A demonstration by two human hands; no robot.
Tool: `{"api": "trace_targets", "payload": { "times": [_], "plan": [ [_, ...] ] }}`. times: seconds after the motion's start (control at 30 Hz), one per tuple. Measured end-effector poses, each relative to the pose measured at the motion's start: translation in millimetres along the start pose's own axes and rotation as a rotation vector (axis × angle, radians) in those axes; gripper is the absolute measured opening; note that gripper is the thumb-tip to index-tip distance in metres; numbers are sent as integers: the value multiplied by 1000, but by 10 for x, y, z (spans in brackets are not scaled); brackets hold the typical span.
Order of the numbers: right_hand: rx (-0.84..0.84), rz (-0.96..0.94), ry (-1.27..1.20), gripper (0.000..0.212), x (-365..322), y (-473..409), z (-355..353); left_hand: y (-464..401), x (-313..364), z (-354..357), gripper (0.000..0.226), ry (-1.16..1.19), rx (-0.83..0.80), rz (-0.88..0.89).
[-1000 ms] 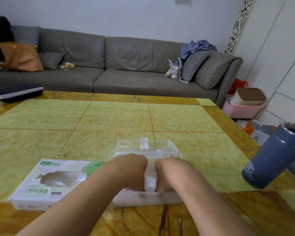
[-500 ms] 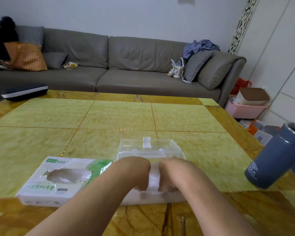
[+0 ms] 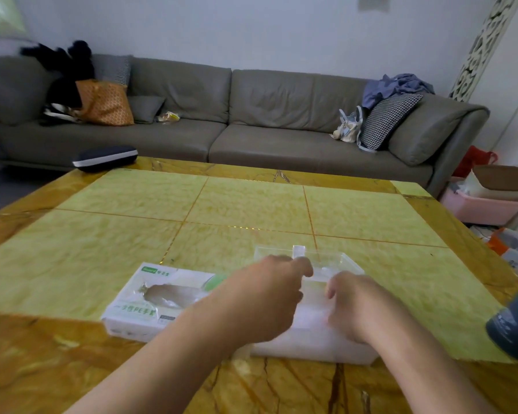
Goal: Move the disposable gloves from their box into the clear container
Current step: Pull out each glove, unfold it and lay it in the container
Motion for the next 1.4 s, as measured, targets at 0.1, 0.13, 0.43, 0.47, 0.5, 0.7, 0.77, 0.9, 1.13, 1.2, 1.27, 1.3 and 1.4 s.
{"api": "trace_targets", "payload": {
  "times": [0.1, 0.13, 0.43, 0.47, 0.5, 0.7, 0.77, 0.9, 1.13, 1.2, 1.27, 1.3, 1.4],
  "plan": [
    [231, -42, -9, 19, -68, 165, -210, 293, -402, -351, 18, 117, 299, -77],
    [311, -67, -6, 18, -126, 230, -286, 391, -601, -423, 15, 119, 337, -140],
    [375, -801, 43, 53, -1398, 755, 92, 631, -1593, -119, 68, -20, 52, -545],
    [307, -831, 69, 58, -1497, 752, 212, 613, -1580, -93, 67, -48, 57, -552],
    [249, -844, 92, 63, -1558, 743, 304, 588, -1568, -77, 64, -67, 60, -555],
    [172, -843, 87, 61, -1564, 680, 418, 556, -1628, -86, 37, -73, 19, -623],
    [190, -849, 69, 58, -1548, 681, 425, 553, -1636, -87, 32, -140, 10, -626],
    [180, -829, 59, 56, -1564, 708, 416, 550, -1501, -17, 23, -174, -189, -534],
    [178, -800, 48, 51, -1570, 718, 393, 576, -1307, -31, 67, -212, -317, -420],
    [171, -796, 51, 50, -1569, 714, 406, 569, -1411, -22, 43, -133, -230, -490],
    [166, -790, 54, 51, -1567, 718, 408, 573, -1481, -33, 25, -95, -146, -534],
    [167, -790, 55, 51, -1566, 720, 408, 582, -1496, -66, 22, -89, -101, -545],
    [162, -786, 43, 53, -1564, 742, 387, 590, -1542, -169, 24, -20, 36, -537]
  ]
}}
Point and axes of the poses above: each hand's wrist, its own y-axis away from the middle knuckle, its own z-axis out of the palm, x = y × z, the point moved 7 cm from there along -y, towards the middle knuckle, and after that the axes turned 5 degrees about -z, right-handed, at the moved point
